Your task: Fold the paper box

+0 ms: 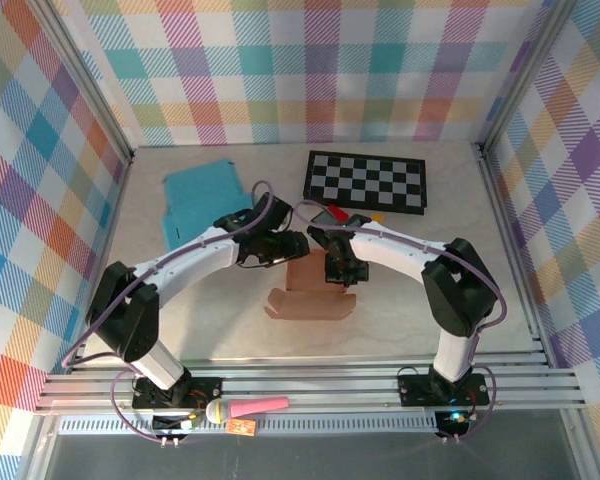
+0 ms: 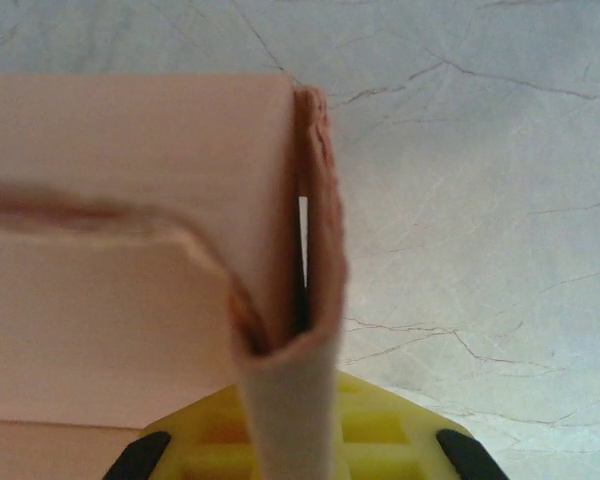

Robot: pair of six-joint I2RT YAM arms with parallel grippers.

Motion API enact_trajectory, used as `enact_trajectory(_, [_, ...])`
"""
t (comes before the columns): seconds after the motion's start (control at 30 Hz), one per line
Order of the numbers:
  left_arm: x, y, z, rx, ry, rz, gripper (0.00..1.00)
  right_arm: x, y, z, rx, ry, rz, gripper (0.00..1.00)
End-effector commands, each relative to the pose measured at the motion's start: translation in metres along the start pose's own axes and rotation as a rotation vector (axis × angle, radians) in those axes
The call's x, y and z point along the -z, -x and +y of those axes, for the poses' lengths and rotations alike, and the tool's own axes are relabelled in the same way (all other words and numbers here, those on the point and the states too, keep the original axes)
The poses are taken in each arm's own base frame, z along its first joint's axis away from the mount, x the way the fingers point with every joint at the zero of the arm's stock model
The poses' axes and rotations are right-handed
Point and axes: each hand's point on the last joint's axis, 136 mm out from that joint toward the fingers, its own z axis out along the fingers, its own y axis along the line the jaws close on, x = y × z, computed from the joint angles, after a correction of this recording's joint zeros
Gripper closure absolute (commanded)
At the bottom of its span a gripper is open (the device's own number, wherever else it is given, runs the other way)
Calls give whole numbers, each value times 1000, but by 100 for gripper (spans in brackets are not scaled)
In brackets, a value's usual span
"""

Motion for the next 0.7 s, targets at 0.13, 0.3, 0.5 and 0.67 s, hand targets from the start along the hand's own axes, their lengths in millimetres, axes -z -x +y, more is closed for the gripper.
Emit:
enact_trajectory(0.13, [44,28,6,61,2,-77,44,-3,-15,4,-227,82,136,100])
enact_trajectory(0.3, [64,32,44,140,36,-103,47,-4,-20,1,-465,145,195,100])
enact_trajectory(0.5, [70,10,93,218,69,-53,56,-7,-33,-1,-820,167,288,100])
enact_trajectory(0.67, [49,-23,98,258,-5,49,65,-7,-52,8,-1091,116,426,100])
